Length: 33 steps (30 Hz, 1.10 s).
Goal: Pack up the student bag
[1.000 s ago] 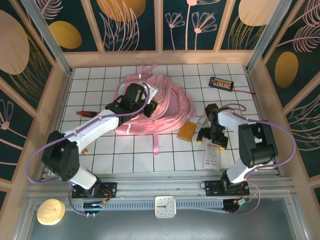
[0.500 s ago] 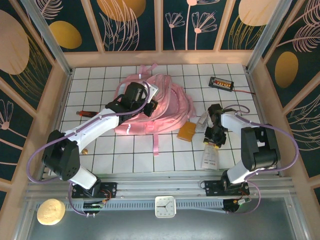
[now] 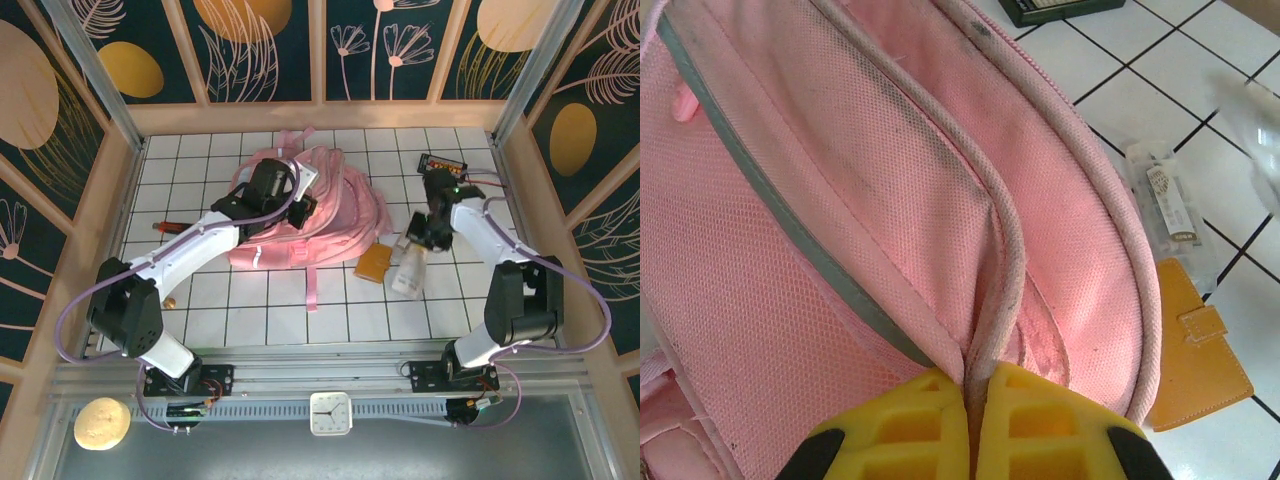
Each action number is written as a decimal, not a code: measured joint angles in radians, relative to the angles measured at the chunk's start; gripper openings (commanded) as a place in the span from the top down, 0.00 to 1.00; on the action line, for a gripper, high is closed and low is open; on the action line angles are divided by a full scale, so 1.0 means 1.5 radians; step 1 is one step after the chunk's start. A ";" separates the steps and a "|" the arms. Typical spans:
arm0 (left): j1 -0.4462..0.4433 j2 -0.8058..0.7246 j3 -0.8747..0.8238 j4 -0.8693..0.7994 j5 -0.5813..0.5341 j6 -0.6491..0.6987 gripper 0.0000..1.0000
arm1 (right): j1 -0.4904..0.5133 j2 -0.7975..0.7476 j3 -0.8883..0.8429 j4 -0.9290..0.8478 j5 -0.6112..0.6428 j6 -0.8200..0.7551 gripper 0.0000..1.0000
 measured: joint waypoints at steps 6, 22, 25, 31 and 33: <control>0.003 0.014 0.018 -0.013 0.024 -0.012 1.00 | -0.006 0.016 0.108 0.127 -0.090 0.023 1.00; 0.005 0.015 0.025 -0.009 0.053 -0.027 1.00 | 0.063 0.323 0.344 0.273 -0.132 0.222 1.00; 0.007 0.016 0.022 -0.001 0.063 -0.027 1.00 | 0.111 0.348 0.372 0.294 -0.154 0.261 1.00; 0.008 0.019 0.022 0.004 0.067 -0.027 1.00 | 0.137 0.352 0.301 0.402 -0.242 0.382 0.57; 0.008 0.021 0.022 0.010 0.068 -0.027 1.00 | 0.135 0.351 0.246 0.444 -0.287 0.421 0.36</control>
